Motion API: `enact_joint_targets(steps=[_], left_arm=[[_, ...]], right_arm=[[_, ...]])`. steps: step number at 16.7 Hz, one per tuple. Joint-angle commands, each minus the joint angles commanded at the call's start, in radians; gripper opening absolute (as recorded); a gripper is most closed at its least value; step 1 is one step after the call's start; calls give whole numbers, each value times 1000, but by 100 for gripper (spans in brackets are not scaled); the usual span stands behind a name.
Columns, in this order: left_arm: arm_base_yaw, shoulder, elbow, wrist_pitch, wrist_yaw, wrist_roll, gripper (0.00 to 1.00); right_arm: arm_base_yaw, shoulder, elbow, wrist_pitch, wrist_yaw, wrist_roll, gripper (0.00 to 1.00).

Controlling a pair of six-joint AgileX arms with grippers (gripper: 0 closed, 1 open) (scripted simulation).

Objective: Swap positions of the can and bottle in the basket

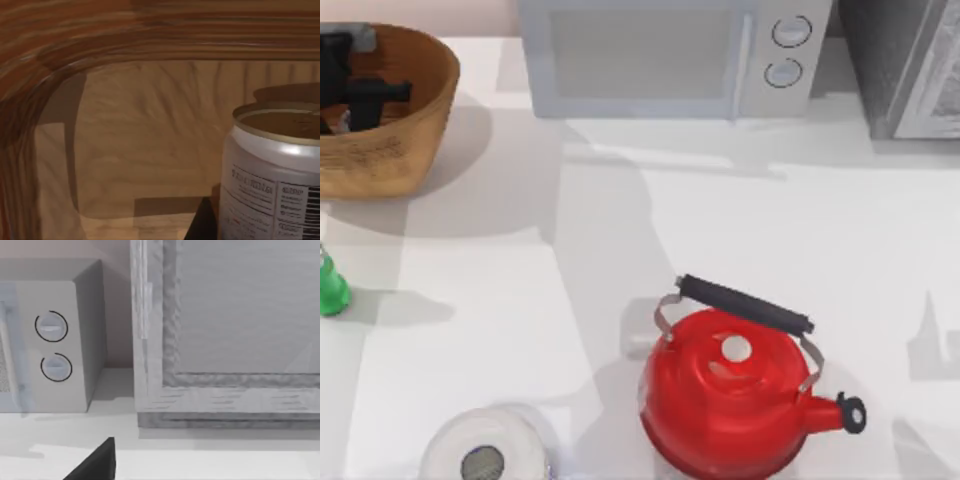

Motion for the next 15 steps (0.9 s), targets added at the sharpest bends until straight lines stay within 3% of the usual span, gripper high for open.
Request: enact_joint_targets(steps=[3, 4, 15], left_arm=[[0, 0, 0, 0, 0, 0, 2], [0, 0, 0, 0, 0, 0, 0], [2, -90, -58, 9, -9, -14, 0]], right_arm=[[0, 0, 0, 0, 0, 0, 100], [0, 0, 0, 0, 0, 0, 100], [0, 0, 0, 0, 0, 0, 100]])
